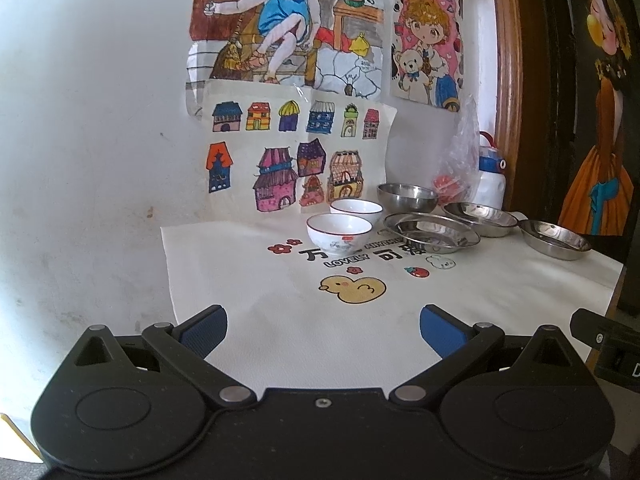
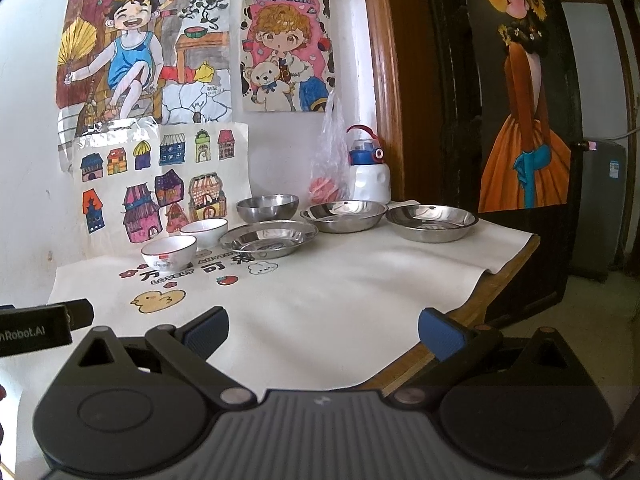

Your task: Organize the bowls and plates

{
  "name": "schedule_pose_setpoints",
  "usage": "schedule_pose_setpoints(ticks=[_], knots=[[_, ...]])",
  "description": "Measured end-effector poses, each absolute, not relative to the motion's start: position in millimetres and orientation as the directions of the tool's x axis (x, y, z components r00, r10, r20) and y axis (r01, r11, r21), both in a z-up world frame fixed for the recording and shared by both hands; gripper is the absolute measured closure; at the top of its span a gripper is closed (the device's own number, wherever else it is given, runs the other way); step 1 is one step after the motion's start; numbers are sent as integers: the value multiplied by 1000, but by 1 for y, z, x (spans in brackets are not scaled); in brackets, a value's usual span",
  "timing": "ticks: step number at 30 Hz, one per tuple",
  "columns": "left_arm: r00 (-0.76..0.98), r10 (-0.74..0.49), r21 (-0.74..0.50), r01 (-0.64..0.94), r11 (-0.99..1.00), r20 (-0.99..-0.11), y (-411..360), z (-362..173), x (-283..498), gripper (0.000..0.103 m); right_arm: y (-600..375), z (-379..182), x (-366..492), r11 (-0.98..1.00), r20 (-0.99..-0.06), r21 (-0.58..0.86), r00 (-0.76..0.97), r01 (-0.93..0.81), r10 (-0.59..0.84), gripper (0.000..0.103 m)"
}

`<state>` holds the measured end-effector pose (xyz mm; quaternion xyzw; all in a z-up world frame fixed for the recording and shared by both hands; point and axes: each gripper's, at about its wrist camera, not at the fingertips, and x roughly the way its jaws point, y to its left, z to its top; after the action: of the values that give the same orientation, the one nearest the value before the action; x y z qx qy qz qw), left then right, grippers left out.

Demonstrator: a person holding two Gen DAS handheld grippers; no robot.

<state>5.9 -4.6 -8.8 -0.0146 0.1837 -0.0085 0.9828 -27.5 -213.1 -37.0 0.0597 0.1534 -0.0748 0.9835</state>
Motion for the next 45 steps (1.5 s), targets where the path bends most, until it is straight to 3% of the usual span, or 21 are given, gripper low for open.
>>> schedule_pose_setpoints(ticks=[21, 28, 36, 45], knots=[[883, -8, -38, -11, 999, -470, 12, 4, 106, 1, -230, -28, 76, 989, -387, 84, 919, 124, -83, 0], [885, -21, -14, 17, 1000, -466, -3, 20, 141, 1, -258, -21, 111, 989, -380, 58, 919, 135, -103, 0], [888, -133, 39, 167, 985, -440, -60, 38, 186, 1, -330, -16, 138, 973, -350, 50, 916, 225, -194, 0], [835, -356, -16, 385, 923, -420, -153, 48, 231, 1, -422, -18, 166, 946, -368, 38, 885, 321, -285, 0]])
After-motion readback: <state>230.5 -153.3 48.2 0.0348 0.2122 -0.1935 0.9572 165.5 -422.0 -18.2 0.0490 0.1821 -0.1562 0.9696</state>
